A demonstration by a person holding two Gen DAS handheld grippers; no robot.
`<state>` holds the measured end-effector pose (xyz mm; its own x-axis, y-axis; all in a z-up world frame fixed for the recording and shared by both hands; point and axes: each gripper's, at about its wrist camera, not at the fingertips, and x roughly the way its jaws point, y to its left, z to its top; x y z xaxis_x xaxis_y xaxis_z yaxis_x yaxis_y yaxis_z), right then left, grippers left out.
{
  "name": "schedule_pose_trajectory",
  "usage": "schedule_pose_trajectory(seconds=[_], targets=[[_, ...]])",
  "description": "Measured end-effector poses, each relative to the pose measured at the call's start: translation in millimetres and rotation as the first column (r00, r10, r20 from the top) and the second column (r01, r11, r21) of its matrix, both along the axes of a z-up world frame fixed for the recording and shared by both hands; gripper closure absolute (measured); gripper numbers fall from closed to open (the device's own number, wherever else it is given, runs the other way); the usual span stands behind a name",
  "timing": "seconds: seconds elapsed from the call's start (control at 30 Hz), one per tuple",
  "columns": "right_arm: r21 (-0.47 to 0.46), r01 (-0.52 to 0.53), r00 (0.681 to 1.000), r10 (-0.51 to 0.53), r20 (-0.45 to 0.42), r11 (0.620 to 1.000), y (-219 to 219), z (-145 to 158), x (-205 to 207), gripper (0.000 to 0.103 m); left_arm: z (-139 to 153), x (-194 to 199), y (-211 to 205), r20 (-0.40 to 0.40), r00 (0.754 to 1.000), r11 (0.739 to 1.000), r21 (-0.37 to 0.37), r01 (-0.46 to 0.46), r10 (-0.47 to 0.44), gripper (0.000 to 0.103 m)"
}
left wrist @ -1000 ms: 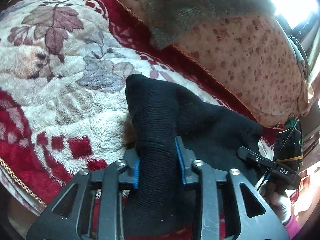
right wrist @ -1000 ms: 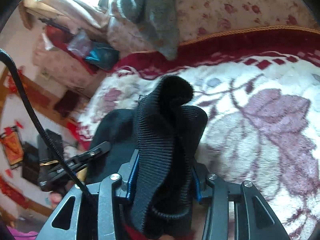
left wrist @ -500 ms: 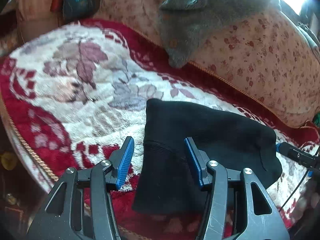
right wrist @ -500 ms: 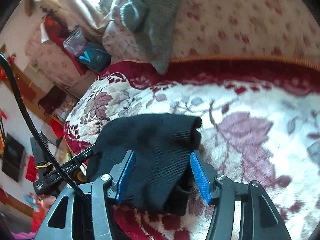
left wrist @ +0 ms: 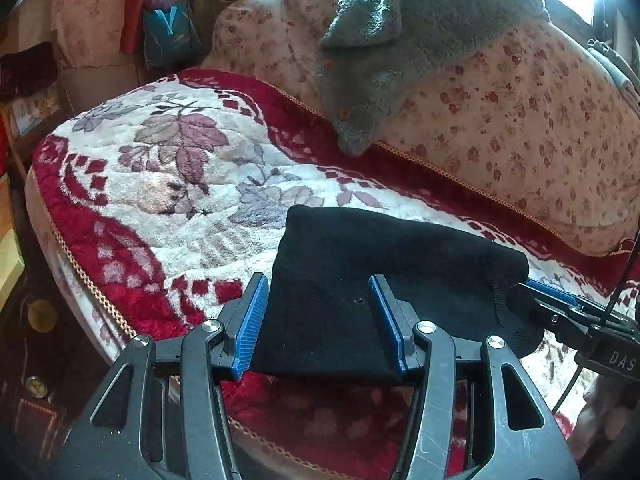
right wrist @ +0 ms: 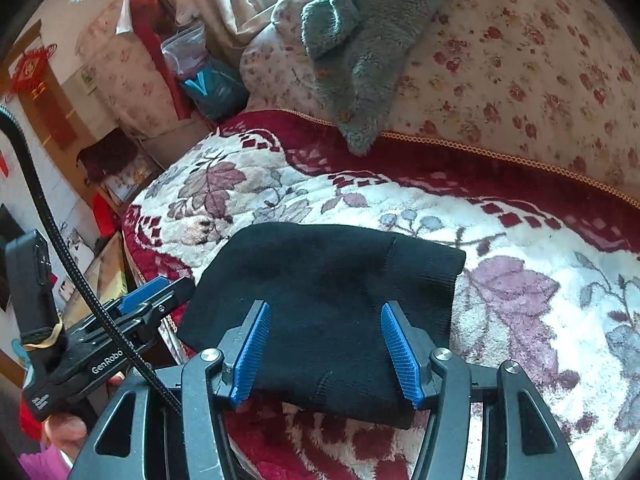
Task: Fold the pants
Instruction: 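Release the folded pants and hold both open grippers above them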
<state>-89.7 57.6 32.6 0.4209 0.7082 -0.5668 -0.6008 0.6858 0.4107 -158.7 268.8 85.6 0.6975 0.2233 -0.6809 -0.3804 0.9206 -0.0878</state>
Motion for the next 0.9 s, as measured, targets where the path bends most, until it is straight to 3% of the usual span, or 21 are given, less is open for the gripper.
schedule_pose_trajectory(seconds=[0.9], targets=[[-0.016, -0.04, 0.999, 0.04, -0.006, 0.999, 13, -1, -15, 0.047, 2, -12, -10, -0.006, 1.0, 0.999, 0.038, -0.021, 0.022, 0.051]])
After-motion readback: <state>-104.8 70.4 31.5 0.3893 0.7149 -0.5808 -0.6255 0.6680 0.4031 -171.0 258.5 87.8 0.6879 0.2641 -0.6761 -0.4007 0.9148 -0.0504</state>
